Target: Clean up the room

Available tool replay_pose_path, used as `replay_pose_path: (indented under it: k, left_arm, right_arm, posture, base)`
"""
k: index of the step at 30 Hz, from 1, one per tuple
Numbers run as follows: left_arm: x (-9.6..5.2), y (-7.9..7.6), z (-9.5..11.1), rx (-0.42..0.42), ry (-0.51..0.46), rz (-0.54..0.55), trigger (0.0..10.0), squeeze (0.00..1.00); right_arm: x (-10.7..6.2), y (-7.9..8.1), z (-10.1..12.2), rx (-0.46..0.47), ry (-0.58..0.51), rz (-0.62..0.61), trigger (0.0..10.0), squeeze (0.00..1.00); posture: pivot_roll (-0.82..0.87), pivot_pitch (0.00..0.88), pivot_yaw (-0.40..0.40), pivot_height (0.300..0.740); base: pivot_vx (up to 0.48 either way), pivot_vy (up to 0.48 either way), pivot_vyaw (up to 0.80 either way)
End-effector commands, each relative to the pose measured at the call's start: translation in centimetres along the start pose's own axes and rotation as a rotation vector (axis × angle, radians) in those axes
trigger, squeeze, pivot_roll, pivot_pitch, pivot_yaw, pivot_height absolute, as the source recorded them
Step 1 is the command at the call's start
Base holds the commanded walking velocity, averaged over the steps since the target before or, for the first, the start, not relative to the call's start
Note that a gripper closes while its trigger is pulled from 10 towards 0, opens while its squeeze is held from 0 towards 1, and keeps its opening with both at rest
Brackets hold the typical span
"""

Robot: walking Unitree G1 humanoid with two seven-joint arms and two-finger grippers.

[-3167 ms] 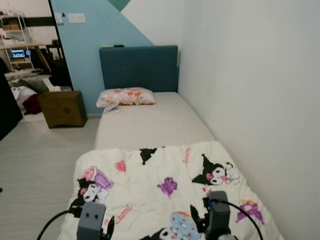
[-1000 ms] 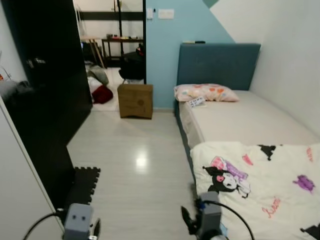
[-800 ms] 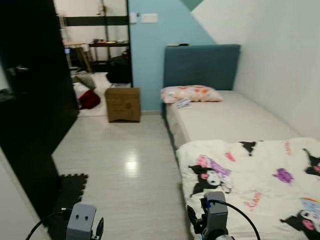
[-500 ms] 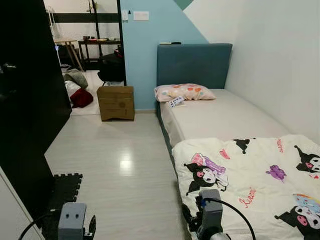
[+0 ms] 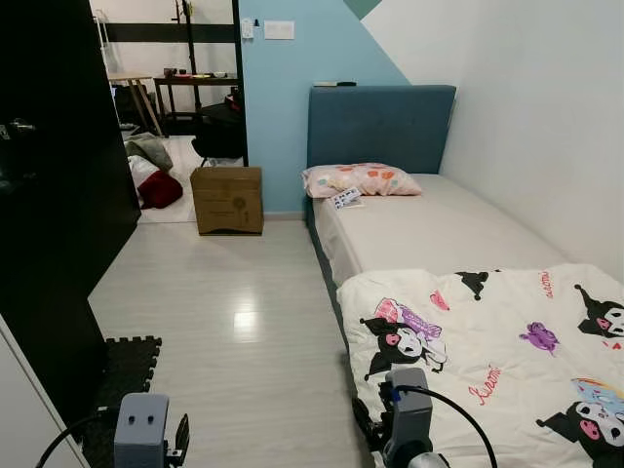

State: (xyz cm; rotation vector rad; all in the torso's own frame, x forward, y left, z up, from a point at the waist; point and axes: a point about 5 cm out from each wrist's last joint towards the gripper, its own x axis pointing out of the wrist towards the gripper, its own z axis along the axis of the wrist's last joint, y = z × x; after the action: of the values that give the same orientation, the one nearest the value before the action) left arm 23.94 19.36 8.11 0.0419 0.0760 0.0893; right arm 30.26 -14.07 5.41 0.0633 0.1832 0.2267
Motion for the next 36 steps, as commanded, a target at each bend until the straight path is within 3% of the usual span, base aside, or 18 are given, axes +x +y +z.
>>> replay_pose_path:
  k: [1, 36]
  left_arm:
    - [-0.2, -0.05, 0.31, -0.021, -0.022, 0.0, 10.0, 0.0]
    - [-0.15, 0.19, 0.38, -0.025, -0.041, 0.018, 10.0, 0.0]
  right_arm:
    - [-0.09, 0.19, 0.04, 0.001, -0.011, 0.008, 10.0, 0.0]
    - [0.43, 0.51, 0.09, -0.035, -0.001, 0.051, 10.0, 0.0]
  posture:
    - [-0.04, 0.084, -0.03, 0.74]
    - [-0.03, 0.069, -0.054, 0.74]
  base:
    - [0.48, 0.0, 0.0]
    - [0.48, 0.0, 0.0]
